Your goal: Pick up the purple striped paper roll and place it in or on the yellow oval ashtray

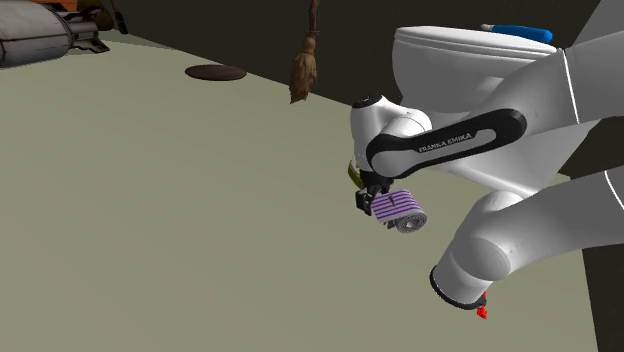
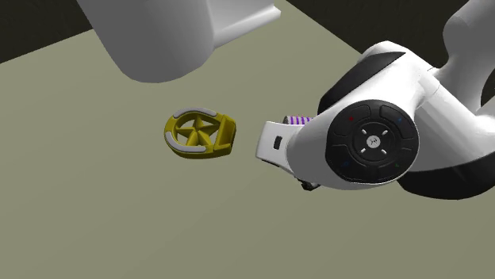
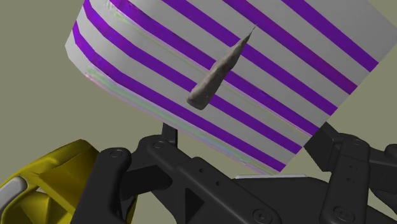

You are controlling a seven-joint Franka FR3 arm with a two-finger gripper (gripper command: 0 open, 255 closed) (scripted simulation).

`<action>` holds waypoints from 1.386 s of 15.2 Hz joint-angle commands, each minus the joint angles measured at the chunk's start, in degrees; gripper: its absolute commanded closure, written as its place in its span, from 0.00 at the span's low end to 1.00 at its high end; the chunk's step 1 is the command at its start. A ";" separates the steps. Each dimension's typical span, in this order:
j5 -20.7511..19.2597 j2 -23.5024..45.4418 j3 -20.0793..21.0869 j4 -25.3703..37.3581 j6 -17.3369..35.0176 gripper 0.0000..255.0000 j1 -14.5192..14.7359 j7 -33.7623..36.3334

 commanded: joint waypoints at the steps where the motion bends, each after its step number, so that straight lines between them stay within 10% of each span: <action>1: 0.24 -1.18 -0.07 0.95 -2.10 1.00 0.15 -0.49; 15: 1.03 -5.63 -0.35 8.77 -14.10 1.00 0.44 -3.20; 21: -4.06 5.99 -5.08 16.15 -8.51 1.00 -3.89 -7.92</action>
